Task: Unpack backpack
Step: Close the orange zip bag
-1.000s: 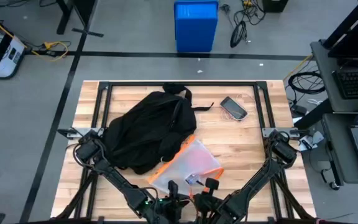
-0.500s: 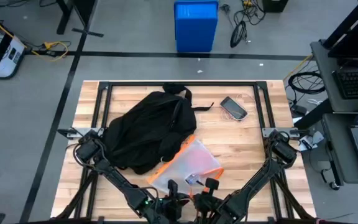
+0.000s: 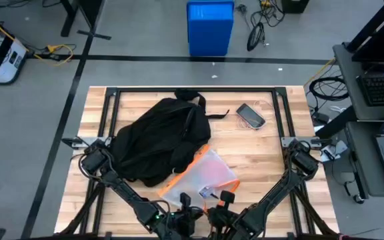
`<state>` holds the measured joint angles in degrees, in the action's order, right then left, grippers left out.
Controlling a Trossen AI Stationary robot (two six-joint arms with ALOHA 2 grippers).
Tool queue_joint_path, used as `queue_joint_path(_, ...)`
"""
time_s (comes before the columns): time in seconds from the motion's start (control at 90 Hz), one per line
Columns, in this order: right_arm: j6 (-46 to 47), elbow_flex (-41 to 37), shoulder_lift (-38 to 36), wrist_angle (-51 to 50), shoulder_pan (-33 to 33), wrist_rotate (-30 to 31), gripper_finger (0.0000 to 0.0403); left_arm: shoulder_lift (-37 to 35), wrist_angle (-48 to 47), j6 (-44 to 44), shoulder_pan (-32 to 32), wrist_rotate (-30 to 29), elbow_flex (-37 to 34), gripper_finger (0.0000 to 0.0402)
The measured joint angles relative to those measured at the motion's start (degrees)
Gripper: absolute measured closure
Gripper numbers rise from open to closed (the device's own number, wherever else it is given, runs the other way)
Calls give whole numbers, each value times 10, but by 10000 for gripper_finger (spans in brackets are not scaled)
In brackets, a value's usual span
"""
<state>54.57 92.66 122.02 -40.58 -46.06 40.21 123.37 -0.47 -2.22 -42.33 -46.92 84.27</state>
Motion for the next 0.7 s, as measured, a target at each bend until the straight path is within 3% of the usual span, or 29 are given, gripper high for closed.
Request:
queue_joint_path(0.256, -26, 5, -3, -3, -5, -23, 386, 0, -5, 1, 0, -8, 0, 399)
queue_joint_path(0.7, 21, 5, -3, 2, 1, 6, 242, 0, -11, 3, -1, -14, 0, 401)
